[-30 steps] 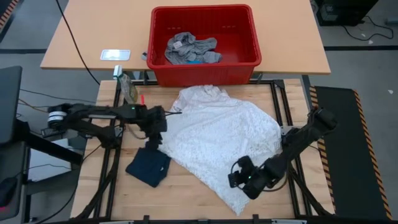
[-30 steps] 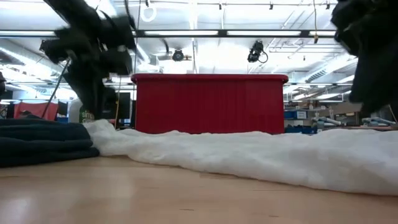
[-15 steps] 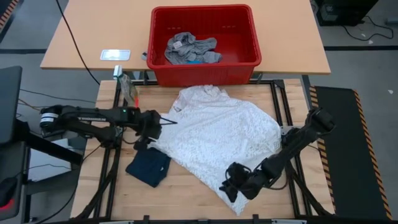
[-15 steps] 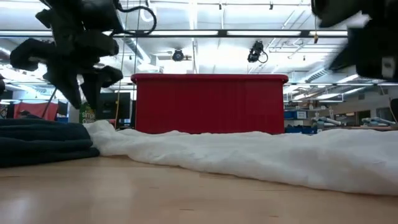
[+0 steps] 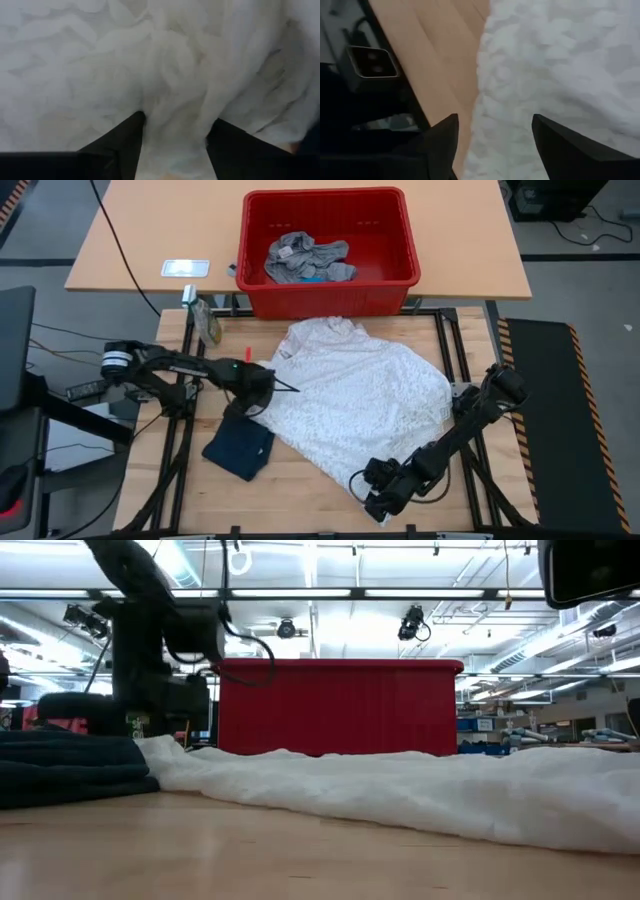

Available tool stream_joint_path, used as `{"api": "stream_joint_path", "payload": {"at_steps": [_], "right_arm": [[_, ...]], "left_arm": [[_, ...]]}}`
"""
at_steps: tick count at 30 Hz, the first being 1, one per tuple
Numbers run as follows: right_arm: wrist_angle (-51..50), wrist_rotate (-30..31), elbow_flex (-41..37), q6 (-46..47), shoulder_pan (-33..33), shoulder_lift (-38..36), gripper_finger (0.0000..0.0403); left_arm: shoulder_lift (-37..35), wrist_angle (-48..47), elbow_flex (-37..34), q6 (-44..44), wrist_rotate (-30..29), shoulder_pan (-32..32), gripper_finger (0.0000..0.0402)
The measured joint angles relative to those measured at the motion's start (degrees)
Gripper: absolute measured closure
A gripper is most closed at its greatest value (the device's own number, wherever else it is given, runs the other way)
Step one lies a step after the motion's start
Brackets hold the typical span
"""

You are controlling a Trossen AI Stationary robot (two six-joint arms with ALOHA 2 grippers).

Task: Fold laundry
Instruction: Fold the white dress

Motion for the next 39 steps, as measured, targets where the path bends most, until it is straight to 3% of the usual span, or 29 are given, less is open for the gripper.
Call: {"api": "stream_joint_path", "payload": {"at_steps": [4, 8, 12, 17, 18, 23, 30, 35, 39], "right_arm": [[-1.4, -1.8, 4.3, 1.4, 0.4, 5.1, 0.0158], [-6.8, -6.0, 9.8, 8.5, 0.5, 10.4, 0.0175], [-16.1, -8.0, 14.7, 13.6, 0.7, 14.4, 0.0228], [-19.3, -9.9, 16.0, 13.0, 0.7, 13.3, 0.0374], [-19.4, -10.5, 16.0, 12.5, 0.7, 12.5, 0.0385], [-18.8, -12.6, 16.7, 12.8, 1.0, 3.7, 0.0394], [-17.6, -11.0, 16.7, 18.8, 3.9, -6.6, 0.0398], [-19.8, -7.1, 16.6, 22.3, 6.3, -9.6, 0.0400], [-32.6, -2.8, 16.7, 26.9, 6.5, -11.4, 0.0400]], "left_arm": [[3.3, 0.2, 0.3, -0.1, 0.1, 0.3, 0.0244], [3.3, 0.9, 0.2, -0.3, -0.6, 0.3, 0.0316], [1.6, -0.5, 1.1, -1.6, -0.3, 0.4, 0.0387], [0.5, -11.4, 7.5, -2.8, 0.7, 0.3, 0.0393], [0.2, -14.8, 9.3, -3.5, 0.7, 0.2, 0.0394], [0.2, -30.3, 19.2, -6.9, 4.5, -1.5, 0.0395], [0.1, -45.9, 32.5, -10.3, 11.0, -7.7, 0.0396], [0.1, -46.9, 38.8, -11.4, 15.3, -12.1, 0.0396], [0.3, -39.9, 40.4, -11.6, 15.3, -11.0, 0.0396]]}}
